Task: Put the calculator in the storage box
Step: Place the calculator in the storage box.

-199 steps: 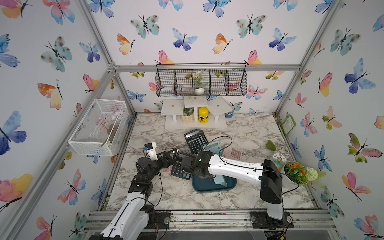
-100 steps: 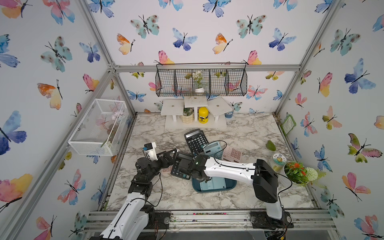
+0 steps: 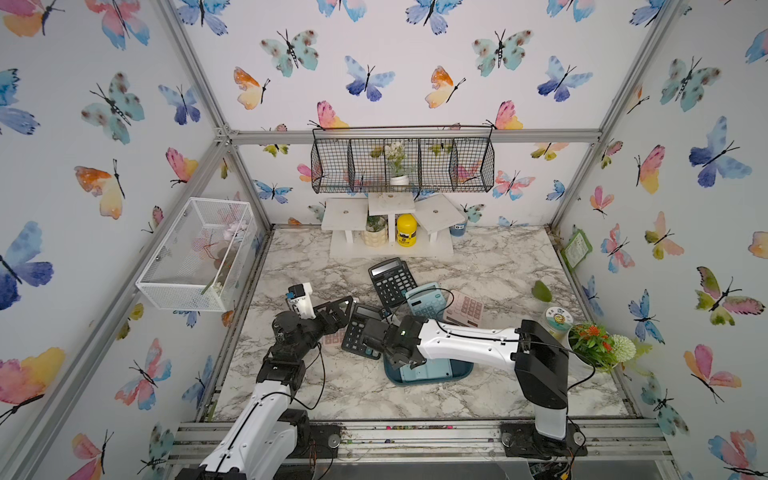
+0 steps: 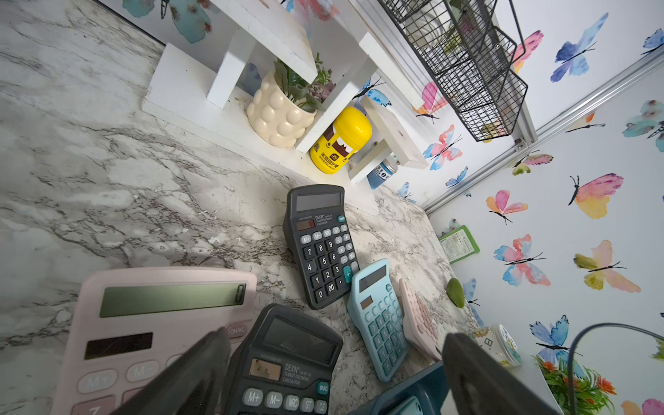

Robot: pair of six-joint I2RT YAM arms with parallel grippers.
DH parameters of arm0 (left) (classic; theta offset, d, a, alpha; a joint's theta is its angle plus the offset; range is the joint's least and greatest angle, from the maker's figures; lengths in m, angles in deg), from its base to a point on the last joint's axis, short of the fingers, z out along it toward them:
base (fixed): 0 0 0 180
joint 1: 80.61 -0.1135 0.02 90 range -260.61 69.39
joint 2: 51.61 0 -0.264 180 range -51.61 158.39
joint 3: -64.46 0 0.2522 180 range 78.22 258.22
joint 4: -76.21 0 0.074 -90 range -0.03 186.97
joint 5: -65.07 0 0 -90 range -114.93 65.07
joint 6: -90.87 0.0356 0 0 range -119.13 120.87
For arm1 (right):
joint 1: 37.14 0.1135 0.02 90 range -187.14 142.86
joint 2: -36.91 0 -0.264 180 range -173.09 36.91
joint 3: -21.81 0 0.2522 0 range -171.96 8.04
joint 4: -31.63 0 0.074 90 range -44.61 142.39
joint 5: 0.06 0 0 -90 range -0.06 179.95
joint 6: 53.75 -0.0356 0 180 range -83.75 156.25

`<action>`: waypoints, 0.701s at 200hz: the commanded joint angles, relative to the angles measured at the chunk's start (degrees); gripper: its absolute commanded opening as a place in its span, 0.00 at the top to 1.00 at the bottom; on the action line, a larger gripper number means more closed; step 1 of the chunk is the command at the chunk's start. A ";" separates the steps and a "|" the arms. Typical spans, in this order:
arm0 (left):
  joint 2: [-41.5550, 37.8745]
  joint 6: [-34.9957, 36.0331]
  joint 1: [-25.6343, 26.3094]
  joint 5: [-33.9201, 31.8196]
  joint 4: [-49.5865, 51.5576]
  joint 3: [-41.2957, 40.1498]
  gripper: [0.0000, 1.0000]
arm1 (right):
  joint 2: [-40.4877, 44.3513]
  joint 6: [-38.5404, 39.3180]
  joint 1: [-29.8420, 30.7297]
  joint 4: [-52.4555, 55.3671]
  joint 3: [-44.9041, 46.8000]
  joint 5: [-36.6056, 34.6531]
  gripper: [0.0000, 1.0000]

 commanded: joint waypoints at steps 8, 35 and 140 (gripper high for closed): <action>-0.16 1.53 0.28 -2.91 1.21 0.93 0.01 | -1.44 0.04 -1.28 -0.96 3.32 1.11 0.33; -0.29 1.67 0.24 -3.53 1.39 0.91 0.01 | -0.78 -2.13 -1.72 1.78 5.35 -1.68 0.30; 0.99 0.83 0.25 -3.49 -0.12 0.29 0.01 | 4.90 -1.52 -4.13 2.42 8.85 -3.90 0.26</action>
